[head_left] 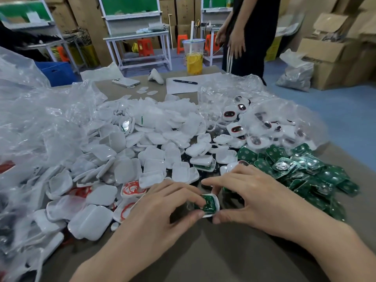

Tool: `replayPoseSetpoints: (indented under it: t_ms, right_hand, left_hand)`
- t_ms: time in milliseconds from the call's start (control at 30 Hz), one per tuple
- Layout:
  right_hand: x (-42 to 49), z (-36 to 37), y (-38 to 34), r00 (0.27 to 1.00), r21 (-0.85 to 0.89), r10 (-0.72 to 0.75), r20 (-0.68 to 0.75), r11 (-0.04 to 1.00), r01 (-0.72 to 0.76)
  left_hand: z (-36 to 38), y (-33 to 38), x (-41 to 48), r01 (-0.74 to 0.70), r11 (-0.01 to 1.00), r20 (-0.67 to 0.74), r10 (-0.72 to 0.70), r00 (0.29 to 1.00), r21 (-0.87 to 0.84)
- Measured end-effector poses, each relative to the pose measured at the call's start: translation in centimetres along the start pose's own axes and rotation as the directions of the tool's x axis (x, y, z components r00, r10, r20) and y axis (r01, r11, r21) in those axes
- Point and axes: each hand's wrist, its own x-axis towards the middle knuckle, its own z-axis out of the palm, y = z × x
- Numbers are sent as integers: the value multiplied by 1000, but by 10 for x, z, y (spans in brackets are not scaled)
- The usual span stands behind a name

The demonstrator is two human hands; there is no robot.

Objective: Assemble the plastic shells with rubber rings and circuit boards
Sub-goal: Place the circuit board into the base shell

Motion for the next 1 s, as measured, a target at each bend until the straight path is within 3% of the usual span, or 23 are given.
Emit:
replayPoseSetpoints:
  t_ms: [233,1000]
  right_hand:
    - [-1,3,3,1000,16,3,-15,1000,-3]
    - [-2,4,3,1000,7,-18,-26,1000,18]
  left_hand:
    - [1,0,0,23,997,-16,-24,1000,-68]
    - [5,5,1,-62,987,21,59,998,151]
